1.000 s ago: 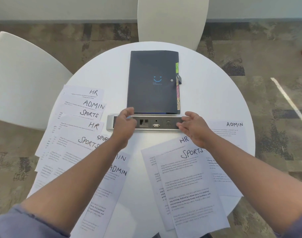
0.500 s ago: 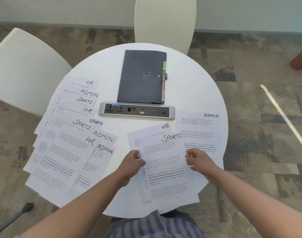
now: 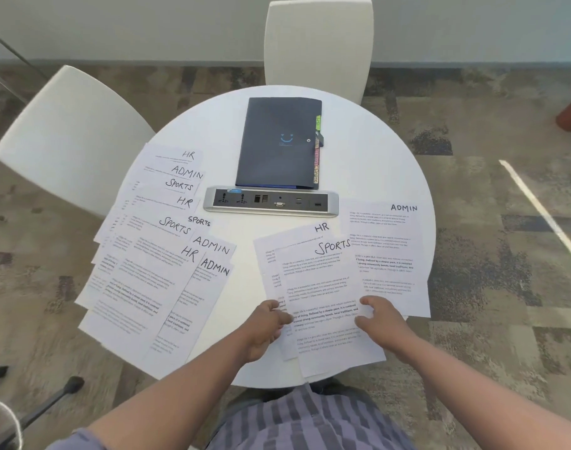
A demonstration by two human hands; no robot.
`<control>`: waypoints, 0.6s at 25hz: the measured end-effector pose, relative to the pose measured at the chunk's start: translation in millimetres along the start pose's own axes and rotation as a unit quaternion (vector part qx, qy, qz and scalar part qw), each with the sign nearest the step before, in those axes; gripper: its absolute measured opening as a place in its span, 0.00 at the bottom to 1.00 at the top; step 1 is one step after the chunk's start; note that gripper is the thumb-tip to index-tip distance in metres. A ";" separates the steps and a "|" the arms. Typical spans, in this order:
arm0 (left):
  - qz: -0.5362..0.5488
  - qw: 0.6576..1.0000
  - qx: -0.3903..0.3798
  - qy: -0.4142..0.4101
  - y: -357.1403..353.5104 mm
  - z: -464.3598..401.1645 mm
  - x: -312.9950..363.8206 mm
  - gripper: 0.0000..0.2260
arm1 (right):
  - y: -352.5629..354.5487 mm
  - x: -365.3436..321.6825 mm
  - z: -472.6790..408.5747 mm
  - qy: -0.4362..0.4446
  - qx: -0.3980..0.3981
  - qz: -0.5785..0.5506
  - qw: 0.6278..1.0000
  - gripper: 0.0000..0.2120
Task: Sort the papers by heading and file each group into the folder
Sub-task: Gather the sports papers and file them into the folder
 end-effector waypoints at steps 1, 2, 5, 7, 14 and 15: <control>-0.014 1.000 -0.017 -0.003 0.3 3.8 0.5 0.25 | -1.3 -0.5 0.7 -0.002 0.000 0.002 1.000 0.28; -0.025 0.999 -0.031 -0.005 1.1 5.4 -0.7 0.25 | -2.0 -0.7 1.0 -0.007 0.002 0.003 1.000 0.28; -0.041 0.997 -0.062 -0.010 5.9 8.2 -2.8 0.23 | -4.6 -3.2 0.6 -0.033 0.036 -0.052 0.997 0.26; -0.038 0.997 -0.071 -0.005 11.5 4.4 -5.4 0.24 | -8.0 -3.5 0.5 -0.047 0.064 -0.116 0.990 0.26; -0.084 0.995 -0.057 -0.015 -3.8 7.1 -13.8 0.22 | -15.1 31.4 10.2 -0.115 0.089 -0.145 0.979 0.24; -0.121 0.991 -0.050 -0.024 -9.6 8.1 -15.9 0.23 | -15.4 38.0 10.9 -0.123 0.081 -0.140 0.979 0.23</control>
Point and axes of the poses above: each hand's wrist, its own z-axis away from the middle knuckle, its own y-axis out of the back of the hand, x = y × z, the point moved 2 cm from there along -z, towards the middle knuckle, and after that the axes turned 13 degrees about -x, right-handed, at the moved point
